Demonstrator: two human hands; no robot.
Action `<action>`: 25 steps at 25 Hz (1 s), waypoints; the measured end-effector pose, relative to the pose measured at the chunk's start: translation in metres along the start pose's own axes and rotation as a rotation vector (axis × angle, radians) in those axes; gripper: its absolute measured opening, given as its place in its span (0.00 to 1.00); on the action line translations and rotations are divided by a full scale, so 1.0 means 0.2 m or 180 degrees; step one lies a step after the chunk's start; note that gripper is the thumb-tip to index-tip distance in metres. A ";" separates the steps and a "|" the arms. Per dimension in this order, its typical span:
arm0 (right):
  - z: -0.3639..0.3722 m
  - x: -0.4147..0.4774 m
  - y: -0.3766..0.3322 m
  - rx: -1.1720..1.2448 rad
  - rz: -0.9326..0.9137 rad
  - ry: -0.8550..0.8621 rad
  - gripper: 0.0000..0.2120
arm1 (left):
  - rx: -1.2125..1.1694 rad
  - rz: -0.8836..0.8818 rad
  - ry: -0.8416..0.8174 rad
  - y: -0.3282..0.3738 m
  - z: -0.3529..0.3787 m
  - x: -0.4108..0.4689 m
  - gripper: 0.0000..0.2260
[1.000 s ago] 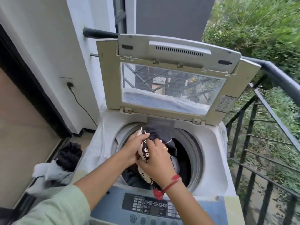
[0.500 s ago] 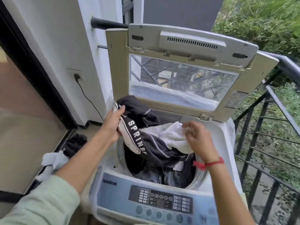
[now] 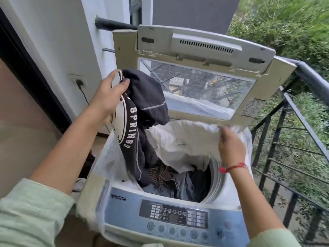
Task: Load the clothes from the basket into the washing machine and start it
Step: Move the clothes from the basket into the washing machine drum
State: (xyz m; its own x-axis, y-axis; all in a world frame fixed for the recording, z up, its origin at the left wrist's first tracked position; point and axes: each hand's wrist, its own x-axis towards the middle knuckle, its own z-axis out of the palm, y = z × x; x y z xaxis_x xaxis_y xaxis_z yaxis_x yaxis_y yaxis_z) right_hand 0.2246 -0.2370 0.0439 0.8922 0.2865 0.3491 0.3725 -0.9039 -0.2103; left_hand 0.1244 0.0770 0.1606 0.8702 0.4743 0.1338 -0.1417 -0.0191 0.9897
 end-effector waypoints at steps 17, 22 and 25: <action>-0.05 0.12 -0.48 0.3294 -0.0602 -0.1466 0.34 | -0.0100 -0.0747 -0.1370 0.01 0.06 -0.08 0.08; -0.20 0.18 -0.39 0.3099 0.0059 -0.0004 0.07 | 0.2217 0.0294 -0.1248 -0.15 -0.03 -0.01 0.21; -0.45 0.20 -0.25 0.1499 0.0097 0.0438 0.12 | 0.3333 0.0558 -0.1631 -0.25 0.03 -0.03 0.35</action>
State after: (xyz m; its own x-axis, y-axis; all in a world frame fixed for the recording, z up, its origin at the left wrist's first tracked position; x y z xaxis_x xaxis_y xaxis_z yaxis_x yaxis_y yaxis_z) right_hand 0.2200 -0.2088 0.1499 0.8743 0.1890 0.4471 0.4501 -0.6603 -0.6012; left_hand 0.1299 0.0694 0.1101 0.9991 -0.0110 0.0408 -0.0294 -0.8753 0.4827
